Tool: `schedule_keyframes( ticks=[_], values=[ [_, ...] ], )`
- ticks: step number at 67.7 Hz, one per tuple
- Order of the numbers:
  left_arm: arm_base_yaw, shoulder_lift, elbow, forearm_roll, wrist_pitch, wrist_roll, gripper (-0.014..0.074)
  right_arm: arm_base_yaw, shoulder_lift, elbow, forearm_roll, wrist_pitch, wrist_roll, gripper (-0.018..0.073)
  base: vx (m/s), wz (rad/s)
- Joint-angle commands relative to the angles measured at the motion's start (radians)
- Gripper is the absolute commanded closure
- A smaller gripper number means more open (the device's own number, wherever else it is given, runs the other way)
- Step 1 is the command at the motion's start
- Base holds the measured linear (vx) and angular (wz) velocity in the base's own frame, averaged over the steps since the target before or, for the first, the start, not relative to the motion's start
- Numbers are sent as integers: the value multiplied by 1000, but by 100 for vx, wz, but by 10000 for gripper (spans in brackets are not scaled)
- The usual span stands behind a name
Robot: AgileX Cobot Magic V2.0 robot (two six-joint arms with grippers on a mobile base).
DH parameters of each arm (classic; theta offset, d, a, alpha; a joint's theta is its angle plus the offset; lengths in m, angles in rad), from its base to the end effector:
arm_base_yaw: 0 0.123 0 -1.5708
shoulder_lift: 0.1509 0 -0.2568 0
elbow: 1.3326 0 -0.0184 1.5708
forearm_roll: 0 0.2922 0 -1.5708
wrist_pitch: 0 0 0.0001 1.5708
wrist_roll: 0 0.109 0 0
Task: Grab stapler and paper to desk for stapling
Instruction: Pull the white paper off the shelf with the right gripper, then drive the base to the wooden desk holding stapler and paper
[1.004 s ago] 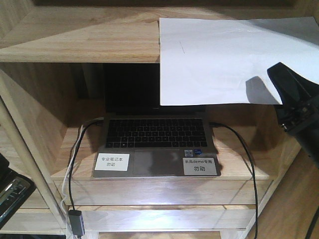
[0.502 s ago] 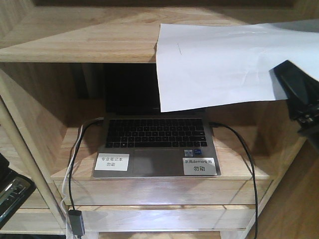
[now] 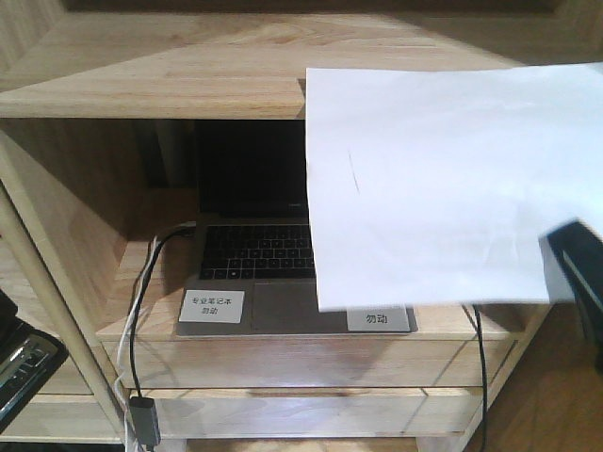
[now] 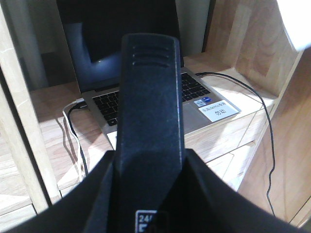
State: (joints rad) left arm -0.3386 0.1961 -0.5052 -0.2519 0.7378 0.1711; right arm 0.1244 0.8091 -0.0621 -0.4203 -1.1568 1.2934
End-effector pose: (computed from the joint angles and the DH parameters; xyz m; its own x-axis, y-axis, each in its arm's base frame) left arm 0.1097 -0.0580 0.3057 -0.3097 0.0912 -0.9464 0.4721 0.8788 -0.0698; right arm 0.1789 0.0634 0.2139 -0.2066 0.8138 -0.5432 -0.5941 0.3368 0.7305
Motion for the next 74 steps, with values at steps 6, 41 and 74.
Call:
schedule_keyframes(
  ticks=[6,41,74],
  values=[
    [-8,8,-31,-24,-116,-2,603,0,-77,56,30,-186,-19,568,0,0],
    [-8,8,-31,-24,-116,-2,603,0,-249,113,-9,-133,-12,566,0,0],
    [-8,8,-31,-24,-116,-2,603,0,-249,112,-2,-118,-46,566,0,0]
  ],
)
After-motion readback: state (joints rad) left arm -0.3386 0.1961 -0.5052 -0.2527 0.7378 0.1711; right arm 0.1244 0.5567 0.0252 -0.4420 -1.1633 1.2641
